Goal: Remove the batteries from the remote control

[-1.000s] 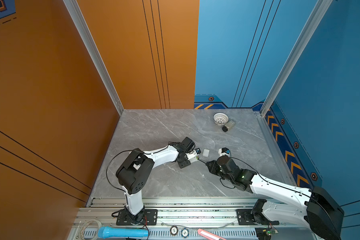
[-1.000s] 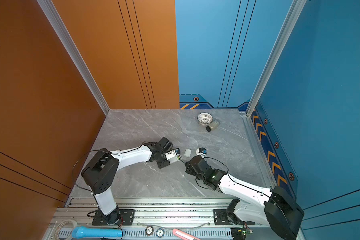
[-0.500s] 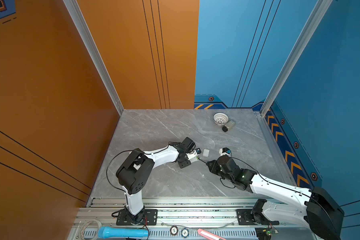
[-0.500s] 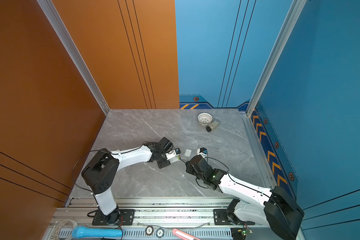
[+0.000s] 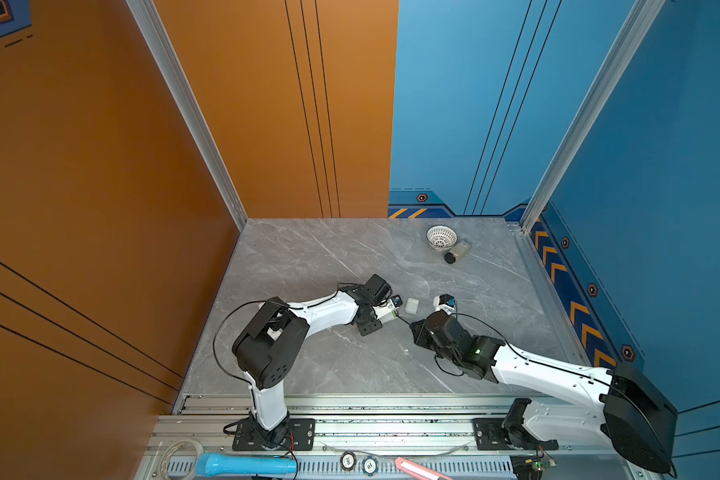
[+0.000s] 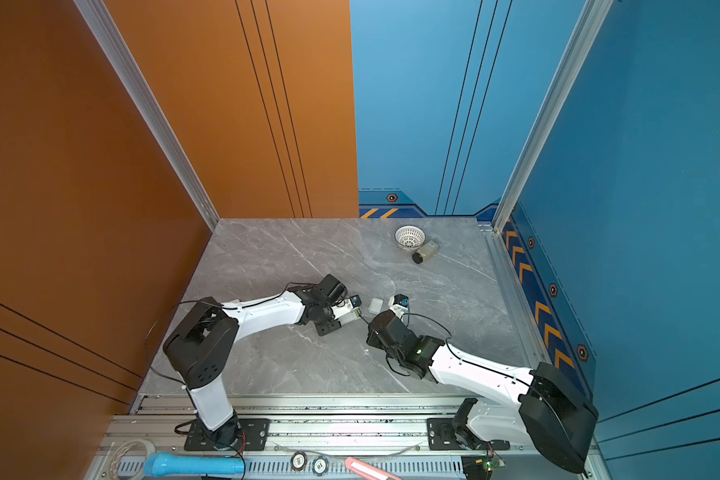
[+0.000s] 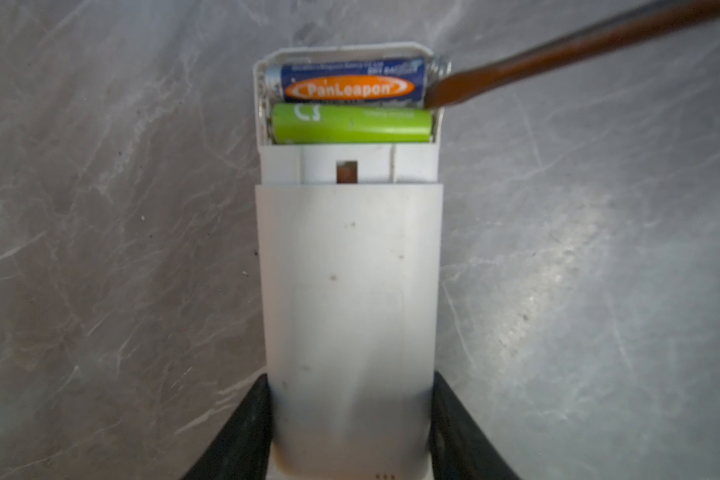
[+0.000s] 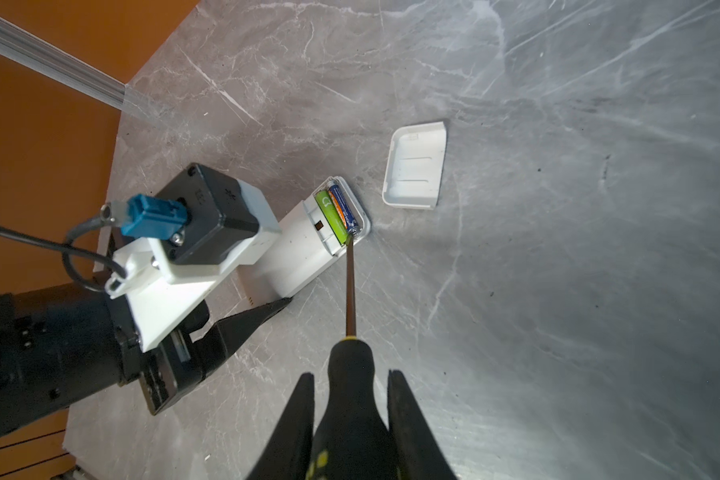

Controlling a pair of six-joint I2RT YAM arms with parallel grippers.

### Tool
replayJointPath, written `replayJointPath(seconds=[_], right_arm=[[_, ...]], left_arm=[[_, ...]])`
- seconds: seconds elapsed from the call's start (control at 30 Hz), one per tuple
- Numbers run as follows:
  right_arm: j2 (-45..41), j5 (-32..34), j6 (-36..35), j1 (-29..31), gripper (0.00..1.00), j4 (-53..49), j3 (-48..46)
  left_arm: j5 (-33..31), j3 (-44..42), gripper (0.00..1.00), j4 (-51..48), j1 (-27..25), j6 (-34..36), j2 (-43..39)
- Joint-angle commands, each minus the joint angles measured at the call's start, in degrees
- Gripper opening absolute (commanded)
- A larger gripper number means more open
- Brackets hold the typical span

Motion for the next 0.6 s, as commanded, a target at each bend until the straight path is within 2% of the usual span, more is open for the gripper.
replayJointPath(seconds=[0.0, 0.07, 0.4, 0.57], right_arm=[[3.6, 6.1, -3.7, 2.0, 0.0, 4.2, -2.5], [5.2, 6.7, -6.3, 3.2, 0.0, 12.2, -4.5], [11.7, 11.2, -12.1, 6.3, 0.0, 37.2, -11.7], [13.3, 12.2, -14.3, 7.1, 0.0, 41.9, -11.7]], left_arm=[[8.9, 0.6, 0.0, -3.4, -2.1, 1.3, -0.6], [11.6, 1.5, 0.0, -4.8, -2.1, 1.5, -0.1], [18.7, 3.2, 0.0, -8.2, -1.5, 1.9, 1.2], [19.8, 4.7, 0.0, -9.5, -1.0, 2.0, 2.4]])
